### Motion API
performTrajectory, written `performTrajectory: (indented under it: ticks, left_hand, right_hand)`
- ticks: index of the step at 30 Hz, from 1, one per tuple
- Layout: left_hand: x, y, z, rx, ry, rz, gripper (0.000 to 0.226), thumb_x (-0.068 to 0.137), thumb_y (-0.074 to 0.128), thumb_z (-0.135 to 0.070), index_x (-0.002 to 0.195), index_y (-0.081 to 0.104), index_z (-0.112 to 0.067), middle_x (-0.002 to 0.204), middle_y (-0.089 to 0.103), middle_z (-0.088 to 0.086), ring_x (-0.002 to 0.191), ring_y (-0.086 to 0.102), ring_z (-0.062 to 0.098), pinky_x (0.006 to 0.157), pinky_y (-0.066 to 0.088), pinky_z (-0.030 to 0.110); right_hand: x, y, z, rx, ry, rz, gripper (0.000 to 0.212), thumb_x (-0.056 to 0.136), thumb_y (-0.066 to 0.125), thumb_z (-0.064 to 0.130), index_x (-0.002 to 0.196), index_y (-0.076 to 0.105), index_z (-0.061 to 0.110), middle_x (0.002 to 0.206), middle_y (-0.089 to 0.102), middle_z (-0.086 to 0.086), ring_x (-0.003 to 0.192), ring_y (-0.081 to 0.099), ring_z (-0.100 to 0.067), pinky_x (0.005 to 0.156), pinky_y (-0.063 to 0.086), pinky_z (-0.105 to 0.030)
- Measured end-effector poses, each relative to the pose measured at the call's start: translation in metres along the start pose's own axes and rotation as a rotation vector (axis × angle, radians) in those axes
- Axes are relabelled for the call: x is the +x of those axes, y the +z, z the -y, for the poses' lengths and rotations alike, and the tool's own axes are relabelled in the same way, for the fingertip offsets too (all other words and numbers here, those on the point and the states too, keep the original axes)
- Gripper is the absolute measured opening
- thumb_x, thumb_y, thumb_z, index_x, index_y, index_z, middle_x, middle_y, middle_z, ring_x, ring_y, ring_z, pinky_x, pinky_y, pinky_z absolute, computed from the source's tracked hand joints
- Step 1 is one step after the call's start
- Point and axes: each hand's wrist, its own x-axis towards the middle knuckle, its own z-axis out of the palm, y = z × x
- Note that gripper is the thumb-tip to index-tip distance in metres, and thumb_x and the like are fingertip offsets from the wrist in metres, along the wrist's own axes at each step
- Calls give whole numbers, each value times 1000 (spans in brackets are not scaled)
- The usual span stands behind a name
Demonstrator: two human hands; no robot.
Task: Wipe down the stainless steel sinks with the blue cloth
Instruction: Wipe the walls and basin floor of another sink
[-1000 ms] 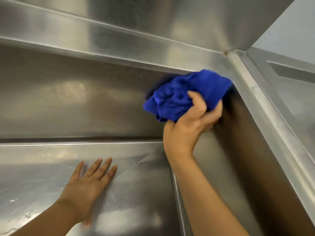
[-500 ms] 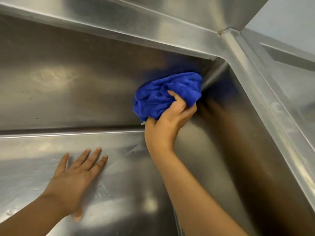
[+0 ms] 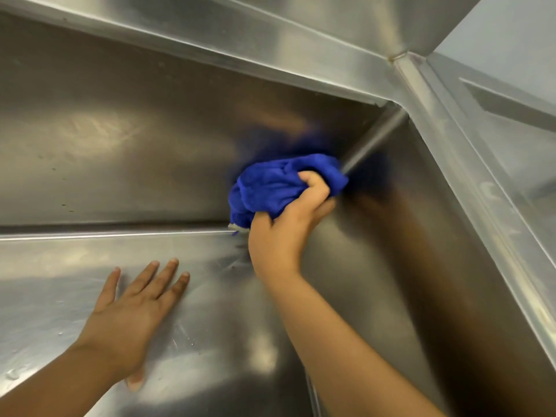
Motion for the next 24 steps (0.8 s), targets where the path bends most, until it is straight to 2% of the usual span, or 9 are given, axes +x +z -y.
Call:
performTrajectory:
  ticks: [3,6,9,11,13,15,17,21,24]
  left_hand:
    - [1,0,2,7,11,10,138,67,80,-42,125,-44,-29,129,-52,-6,126,-35,10,101,-27,50]
    - [4,2,3,-8,6,15,139,68,80,-41,122,-46,-32,127,-55,-7,126,-38,10,87,-42,46]
    - [6,4,3,-9,9,23,137,69,80,-43,124,-45,-30,130,-53,-6,126,-37,10,110,-22,48]
    - [4,1,2,0,18,44,138,68,80,-46,123,-45,-29,129,-53,-5,125,-36,10,114,-14,50]
    - [3,-1,-1,-2,18,43,138,68,81,-43,125,-45,-28,130,-51,-3,124,-36,10,114,-12,51]
    - [3,0,-2,-16,7,14,134,72,79,-35,131,-42,-26,135,-48,-2,123,-36,12,114,-12,51]
    - [3,1,-1,-9,8,-4,129,76,75,-33,128,-43,-27,143,-45,-3,123,-36,12,114,-11,51]
    - [2,0,0,-15,13,-3,129,74,76,-35,121,-43,-29,144,-44,-3,123,-36,13,114,-11,50]
    - [1,0,0,1,21,16,135,70,81,-39,123,-43,-29,137,-48,-3,124,-38,14,113,-13,50]
  right_hand:
    - [5,1,-4,-85,-56,-18,60,61,51,4,116,34,23,127,34,-16,107,44,-32,99,39,-32]
    - [-9,18,-35,-324,124,43,60,61,61,-5,117,44,10,128,37,-31,103,46,-49,94,39,-46]
    - [-17,28,-48,-416,331,195,52,69,60,-6,118,44,2,132,33,-30,105,43,-46,94,36,-42]
    - [-15,26,-43,-363,353,179,50,72,57,-6,118,41,6,130,33,-23,106,42,-41,94,34,-37]
    - [-12,17,-28,-214,255,107,50,70,54,-6,114,38,12,125,34,-17,105,42,-34,91,35,-26]
    - [-4,5,-3,-30,56,0,49,66,51,-2,107,33,18,119,33,-13,101,39,-21,90,30,-12]
    - [8,-1,14,45,-146,-101,48,65,52,-2,105,32,16,115,34,-14,96,35,-10,92,27,-7]
    - [11,10,1,-93,-204,-134,50,67,57,-2,110,34,10,118,29,-9,98,34,-14,97,29,-11]
    - [-13,28,-43,-341,3,28,54,66,64,-2,111,36,8,124,36,-20,102,45,-36,95,35,-31]
